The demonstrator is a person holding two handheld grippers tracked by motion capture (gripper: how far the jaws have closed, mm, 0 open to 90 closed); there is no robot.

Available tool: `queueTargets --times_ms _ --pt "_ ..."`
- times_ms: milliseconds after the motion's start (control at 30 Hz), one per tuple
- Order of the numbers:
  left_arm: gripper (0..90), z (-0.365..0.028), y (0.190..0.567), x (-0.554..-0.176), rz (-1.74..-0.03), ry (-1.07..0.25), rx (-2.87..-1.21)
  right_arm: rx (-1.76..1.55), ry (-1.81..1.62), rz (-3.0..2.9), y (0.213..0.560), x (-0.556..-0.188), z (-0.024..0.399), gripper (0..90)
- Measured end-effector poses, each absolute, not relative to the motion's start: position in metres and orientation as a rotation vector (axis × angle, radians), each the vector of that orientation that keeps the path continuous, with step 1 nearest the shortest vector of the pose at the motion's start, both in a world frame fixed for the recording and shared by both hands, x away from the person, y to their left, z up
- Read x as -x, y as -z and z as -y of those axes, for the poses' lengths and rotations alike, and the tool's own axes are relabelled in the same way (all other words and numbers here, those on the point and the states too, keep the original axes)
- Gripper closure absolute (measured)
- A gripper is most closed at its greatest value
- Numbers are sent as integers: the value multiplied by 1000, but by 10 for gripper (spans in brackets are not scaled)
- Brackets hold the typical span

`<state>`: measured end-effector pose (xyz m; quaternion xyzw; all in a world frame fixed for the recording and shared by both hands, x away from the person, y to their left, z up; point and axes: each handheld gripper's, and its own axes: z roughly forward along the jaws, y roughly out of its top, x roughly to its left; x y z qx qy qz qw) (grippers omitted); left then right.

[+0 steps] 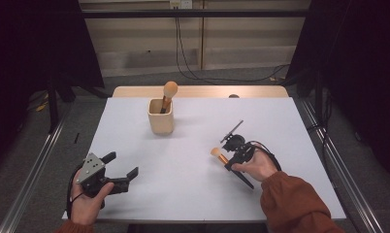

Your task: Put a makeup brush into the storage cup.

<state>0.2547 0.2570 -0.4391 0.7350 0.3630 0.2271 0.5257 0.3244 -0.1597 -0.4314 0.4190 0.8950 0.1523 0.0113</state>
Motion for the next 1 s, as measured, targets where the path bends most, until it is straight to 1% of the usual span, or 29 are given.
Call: queueTargets --times_ms 333,1000 --pt "38 -256 439 -255 -867 -547 -1764 -1306 -743 -2724 415 -315 174 756" --pt "38 -256 439 -255 -864 -550 -1769 -1283 -1177 -2499 418 -305 188 756"
